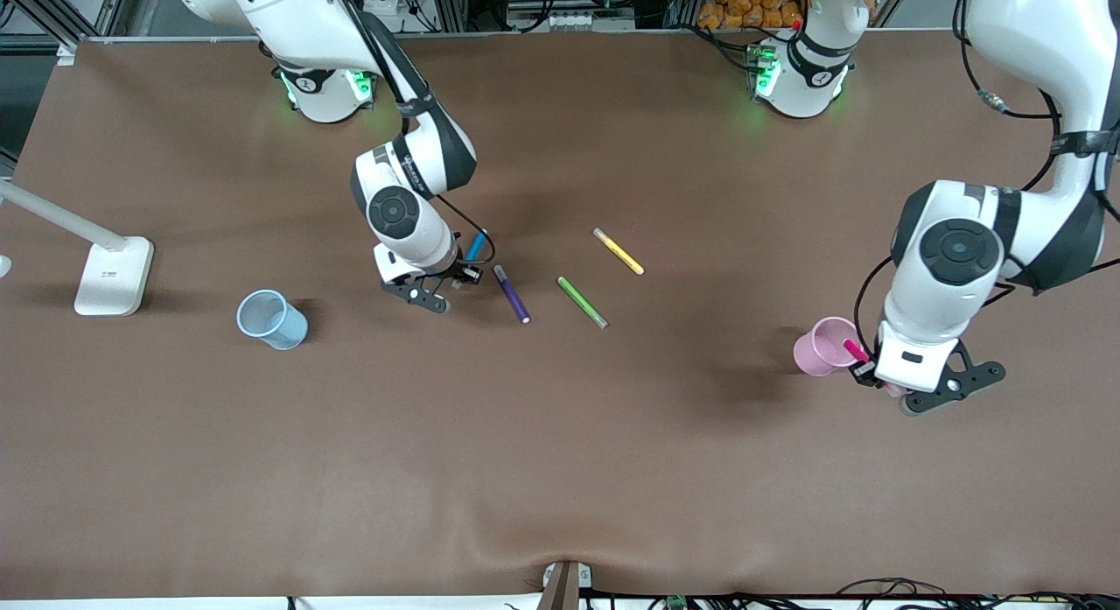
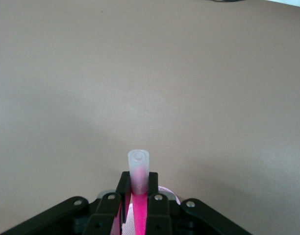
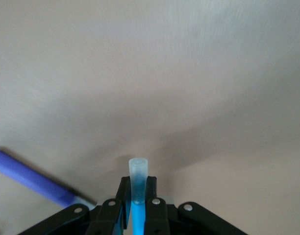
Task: Place pink and blue markers in matching cups
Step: 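Carry the pink marker to the pink cup while the right gripper grasps the blue marker, then carry the blue marker with the right gripper to the light blue cup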
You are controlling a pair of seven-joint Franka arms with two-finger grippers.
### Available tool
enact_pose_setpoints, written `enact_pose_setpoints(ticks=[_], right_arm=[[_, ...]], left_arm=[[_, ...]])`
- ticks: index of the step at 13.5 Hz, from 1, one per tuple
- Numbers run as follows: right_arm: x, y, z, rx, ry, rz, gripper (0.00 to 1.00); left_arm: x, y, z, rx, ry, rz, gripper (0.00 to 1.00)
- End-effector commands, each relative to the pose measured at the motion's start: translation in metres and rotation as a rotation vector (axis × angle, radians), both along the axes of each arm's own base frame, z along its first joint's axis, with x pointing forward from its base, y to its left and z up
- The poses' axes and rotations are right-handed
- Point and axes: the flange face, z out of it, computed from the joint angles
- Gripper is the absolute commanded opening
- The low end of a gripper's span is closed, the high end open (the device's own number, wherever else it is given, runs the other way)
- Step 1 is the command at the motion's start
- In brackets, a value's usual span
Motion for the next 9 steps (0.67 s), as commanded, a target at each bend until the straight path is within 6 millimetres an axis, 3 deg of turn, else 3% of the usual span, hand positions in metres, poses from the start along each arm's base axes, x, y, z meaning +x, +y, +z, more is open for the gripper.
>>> enact_pose_setpoints(ticks=[1, 4, 6, 9], right_arm=[[0.021, -0.021, 0.067, 0.019, -0.083, -0.002, 0.00], [0.044, -0.060, 0.127, -0.066, -0.230, 0.111, 0.00], [0.057, -0.092, 0.146, -0.075, -0.265, 0.183, 0.00], [0.076, -0.163, 0.173, -0.095, -0.294, 0.288, 0.00]], left_arm=[[-0.009, -0.007, -0.013, 0.004, -0.026, 0.013, 0.00], [-0.019, -0.009, -0.023, 0.022, -0.027, 0.030, 0.00], [-0.025, -0.011, -0.031, 0.031, -0.029, 0.052, 0.00], [-0.026, -0.012, -0.034, 0.027, -0.028, 0.058, 0.00]])
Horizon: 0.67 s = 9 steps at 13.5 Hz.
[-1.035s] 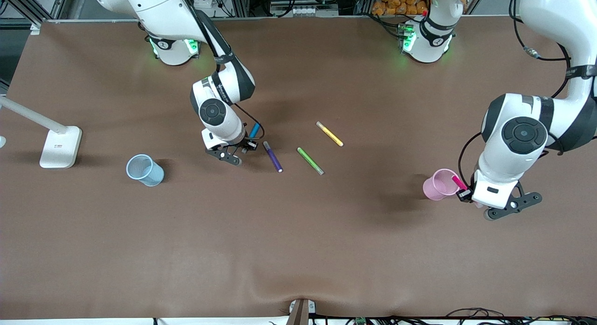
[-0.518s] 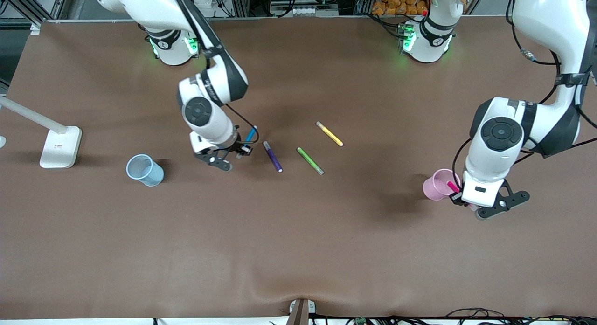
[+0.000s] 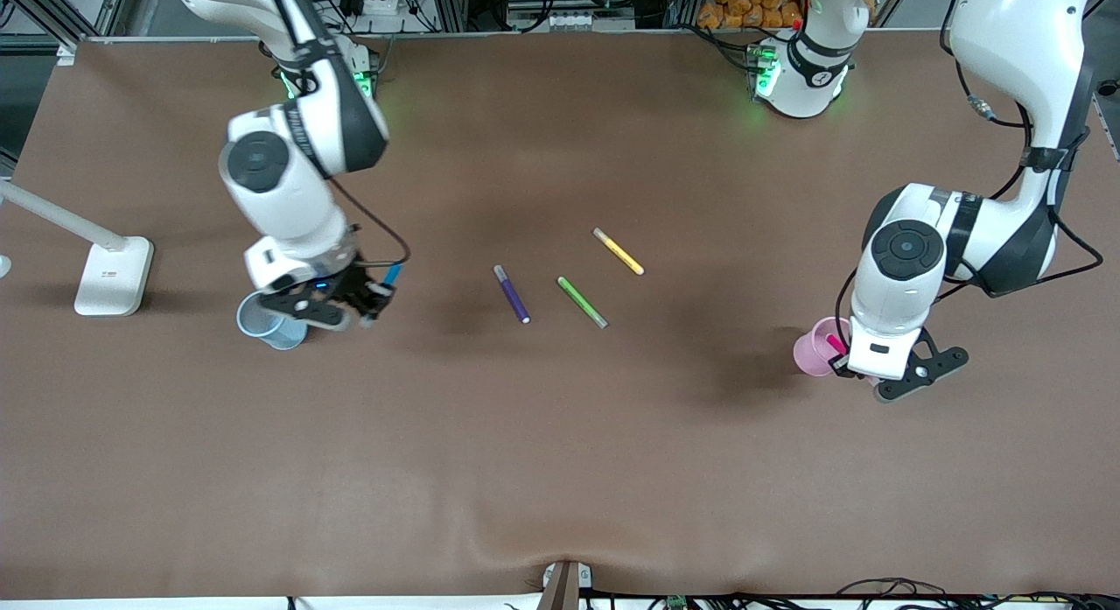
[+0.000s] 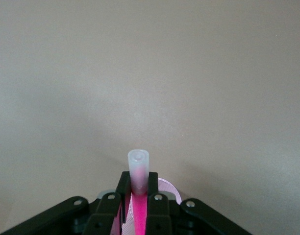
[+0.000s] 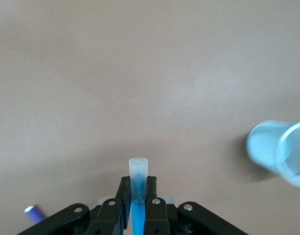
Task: Place pink and blue markers in matching cups
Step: 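Carry the blue marker with the right gripper to the light blue cup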
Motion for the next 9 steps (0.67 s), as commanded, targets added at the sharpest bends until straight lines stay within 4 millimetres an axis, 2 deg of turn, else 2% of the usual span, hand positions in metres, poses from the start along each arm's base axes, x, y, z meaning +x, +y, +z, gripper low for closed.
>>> enact_pose_setpoints(ticks=[1, 3, 5, 6, 9], right_arm=[[0.004, -0.054, 0.028, -0.033, -0.025, 0.122, 0.00], [0.005, -0.094, 0.036, -0.040, -0.034, 0.150, 0.00], [0.007, -0.127, 0.046, -0.053, -0.059, 0.210, 0.00], [0.005, -0.137, 0.047, -0.055, -0.076, 0.232, 0.00], [-0.005, -0.169, 0.026, -0.070, -0.122, 0.269, 0.00]], left_arm=[[-0.005, -0.002, 0.004, 0.008, -0.027, 0.002, 0.00], [-0.006, -0.004, 0.002, -0.003, -0.040, 0.049, 0.00], [-0.007, -0.007, 0.000, -0.005, -0.038, 0.051, 0.00], [-0.008, -0.006, -0.001, -0.004, -0.035, 0.052, 0.00], [-0.009, -0.006, -0.004, -0.007, -0.036, 0.072, 0.00]])
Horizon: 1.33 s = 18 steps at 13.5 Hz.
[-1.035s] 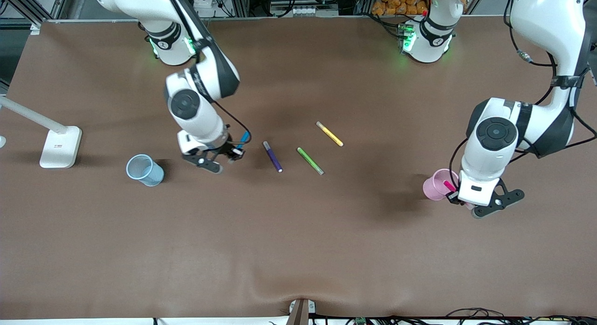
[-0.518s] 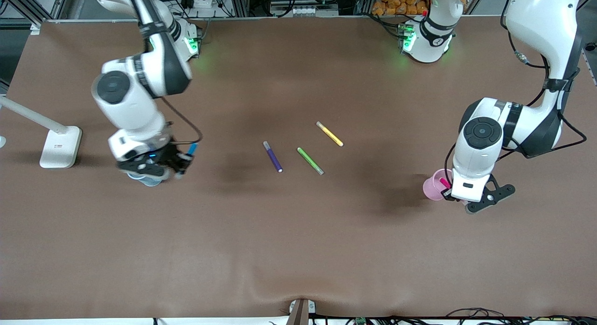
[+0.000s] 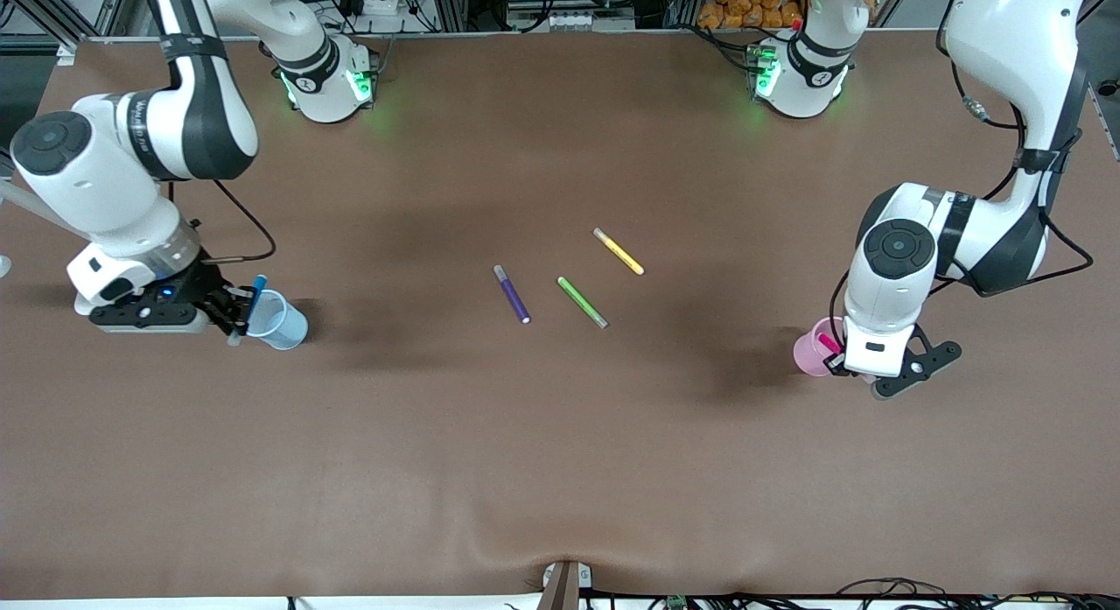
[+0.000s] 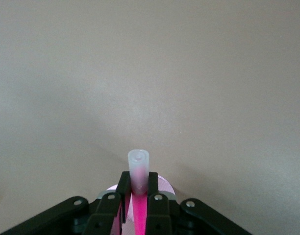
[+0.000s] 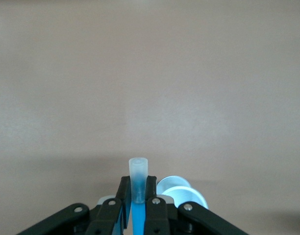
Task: Place pink and blue markers in matching cups
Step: 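Carry the blue marker with the right gripper to the light blue cup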
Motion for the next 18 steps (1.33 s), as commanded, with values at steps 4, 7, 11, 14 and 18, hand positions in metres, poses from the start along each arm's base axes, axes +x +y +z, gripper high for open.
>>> enact_pose_setpoints(ticks=[4, 7, 11, 14, 18], right_arm=[[-0.028, -0.034, -0.047, -0.022, -0.088, 0.039, 0.00], [-0.026, -0.034, -0.066, -0.045, -0.114, 0.041, 0.00], [-0.027, -0.034, -0.084, -0.065, -0.142, 0.044, 0.00], [-0.029, -0.035, -0.094, -0.075, -0.157, 0.046, 0.00], [-0.034, -0.036, -0.121, -0.100, -0.184, 0.049, 0.00]], left_arm=[[-0.007, 0.000, -0.002, 0.014, -0.017, 0.010, 0.00], [-0.011, 0.001, -0.004, 0.017, -0.011, 0.014, 0.00], [-0.013, 0.003, -0.006, 0.017, -0.009, 0.030, 0.00], [-0.014, 0.002, -0.007, 0.018, -0.006, 0.029, 0.00], [-0.014, 0.003, -0.009, 0.020, -0.001, 0.033, 0.15]])
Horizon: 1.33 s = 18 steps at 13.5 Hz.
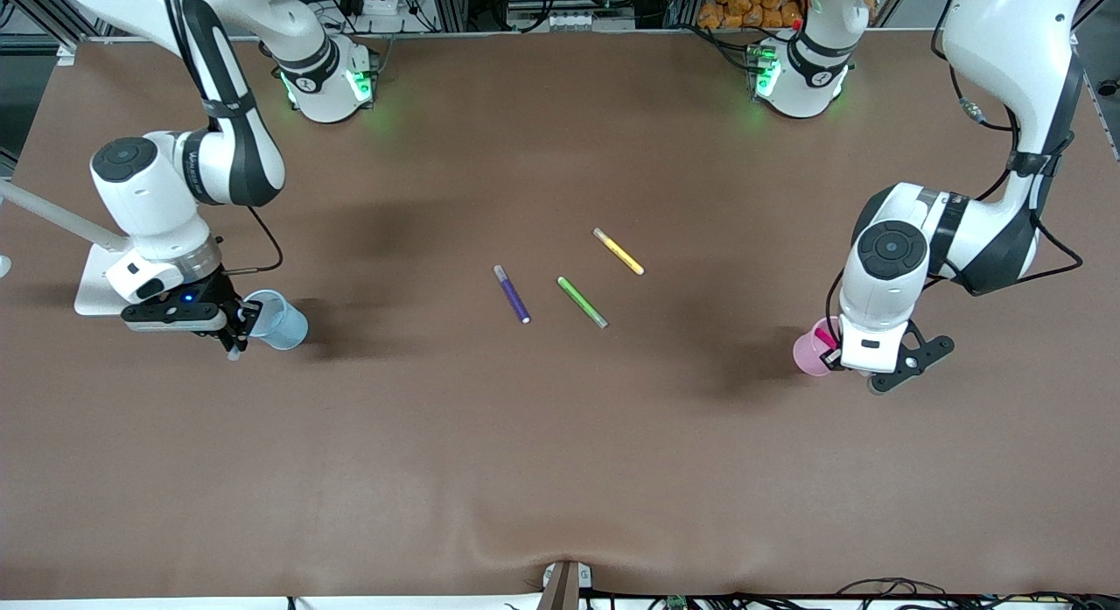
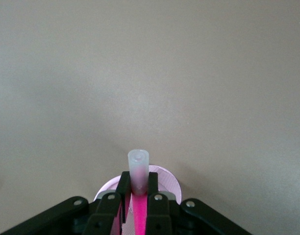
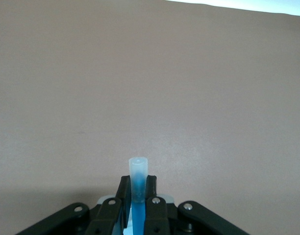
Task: Place pink and blue markers in matching cups
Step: 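Lower both markers into their cups and open both grippers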
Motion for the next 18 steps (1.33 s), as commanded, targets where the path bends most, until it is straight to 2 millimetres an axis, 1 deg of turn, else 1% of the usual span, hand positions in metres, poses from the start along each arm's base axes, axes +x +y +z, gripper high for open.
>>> enact_pose_setpoints(ticks=[1, 2, 3, 6, 7, 8, 9, 10, 13, 15, 16, 17, 18], right_arm=[[-0.009, -0.004, -0.016, -0.015, -0.009, 0.008, 0.00], [-0.011, -0.005, -0.018, -0.014, -0.004, 0.006, 0.00], [-0.012, -0.005, -0.020, -0.015, -0.006, 0.007, 0.00], [-0.016, -0.005, -0.028, -0.018, -0.007, 0.002, 0.00], [-0.016, -0.005, -0.029, -0.017, -0.004, -0.001, 0.19], [-0.016, -0.005, -0.030, -0.017, -0.003, -0.002, 0.64], [-0.016, -0.005, -0.029, -0.015, -0.002, -0.005, 0.89], [-0.016, -0.005, -0.030, -0.013, 0.002, -0.009, 1.00], [-0.013, -0.005, -0.026, -0.003, -0.006, -0.028, 1.00], [-0.006, -0.003, -0.019, 0.003, 0.010, -0.040, 1.00], [0.001, -0.003, -0.013, 0.006, 0.046, -0.048, 1.00], [0.010, -0.004, -0.002, 0.020, 0.092, -0.069, 1.00], [0.021, -0.002, 0.014, 0.049, 0.143, -0.099, 1.00]], left_arm=[[-0.005, 0.002, 0.005, 0.021, -0.021, 0.005, 0.50], [-0.004, 0.003, 0.005, 0.019, -0.021, 0.005, 0.80], [-0.003, 0.004, 0.006, 0.021, -0.022, 0.004, 1.00], [-0.002, 0.002, 0.008, 0.022, -0.024, -0.002, 1.00], [-0.002, 0.004, 0.010, 0.023, -0.025, 0.001, 1.00], [-0.002, 0.004, 0.010, 0.028, -0.021, 0.003, 1.00], [-0.001, 0.005, 0.012, 0.029, -0.023, 0.005, 1.00], [0.000, 0.005, 0.014, 0.031, -0.022, -0.005, 1.00], [0.001, 0.007, 0.016, 0.038, -0.014, -0.040, 1.00], [0.004, 0.007, 0.020, 0.039, -0.021, -0.045, 1.00], [0.004, 0.007, 0.021, 0.048, -0.009, -0.053, 1.00], [0.008, 0.009, 0.027, 0.054, -0.009, -0.051, 1.00], [0.008, 0.010, 0.030, 0.060, 0.001, -0.051, 1.00]])
